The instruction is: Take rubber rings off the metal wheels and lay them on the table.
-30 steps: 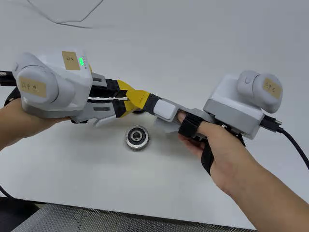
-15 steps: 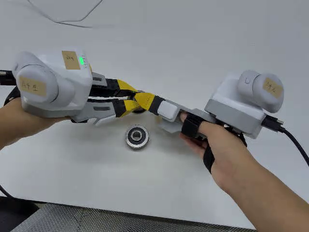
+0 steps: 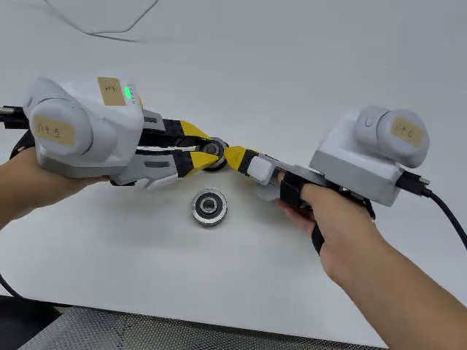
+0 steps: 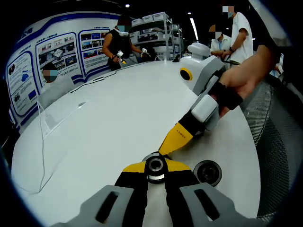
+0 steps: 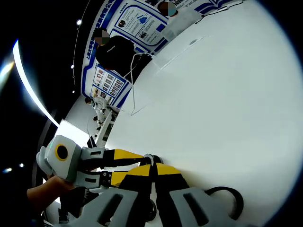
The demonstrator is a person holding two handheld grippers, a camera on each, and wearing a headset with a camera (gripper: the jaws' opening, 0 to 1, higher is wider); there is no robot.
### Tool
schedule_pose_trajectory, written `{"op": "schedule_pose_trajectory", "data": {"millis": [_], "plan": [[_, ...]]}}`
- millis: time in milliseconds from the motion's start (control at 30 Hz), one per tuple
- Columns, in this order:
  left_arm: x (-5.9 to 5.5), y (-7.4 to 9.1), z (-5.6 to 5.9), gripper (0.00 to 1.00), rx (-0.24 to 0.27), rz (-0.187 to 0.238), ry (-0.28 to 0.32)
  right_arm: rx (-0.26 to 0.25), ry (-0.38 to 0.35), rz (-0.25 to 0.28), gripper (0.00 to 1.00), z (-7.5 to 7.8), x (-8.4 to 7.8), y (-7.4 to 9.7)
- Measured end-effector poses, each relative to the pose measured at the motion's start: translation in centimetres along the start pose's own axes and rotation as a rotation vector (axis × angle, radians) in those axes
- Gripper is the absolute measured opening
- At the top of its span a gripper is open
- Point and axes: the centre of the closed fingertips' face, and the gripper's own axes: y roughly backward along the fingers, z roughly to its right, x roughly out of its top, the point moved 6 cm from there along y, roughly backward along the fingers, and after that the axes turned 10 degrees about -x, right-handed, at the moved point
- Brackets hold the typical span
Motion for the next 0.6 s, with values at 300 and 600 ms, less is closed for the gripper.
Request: {"op": "schedule_pose_trajectory", "data": {"millis": [300,600], "plan": [[-0.01,0.01,0.04,0.13,0.003,-0.004,-0.002,-0.023,-0.065,-0.037,0.01,-0.10,0.08,0.12],[0.02,0.02,0.09,0.13,0.008,-0.009,0.000,-0.012,-0.097,-0.049,0.01,-0.46,0.17,0.17]]}}
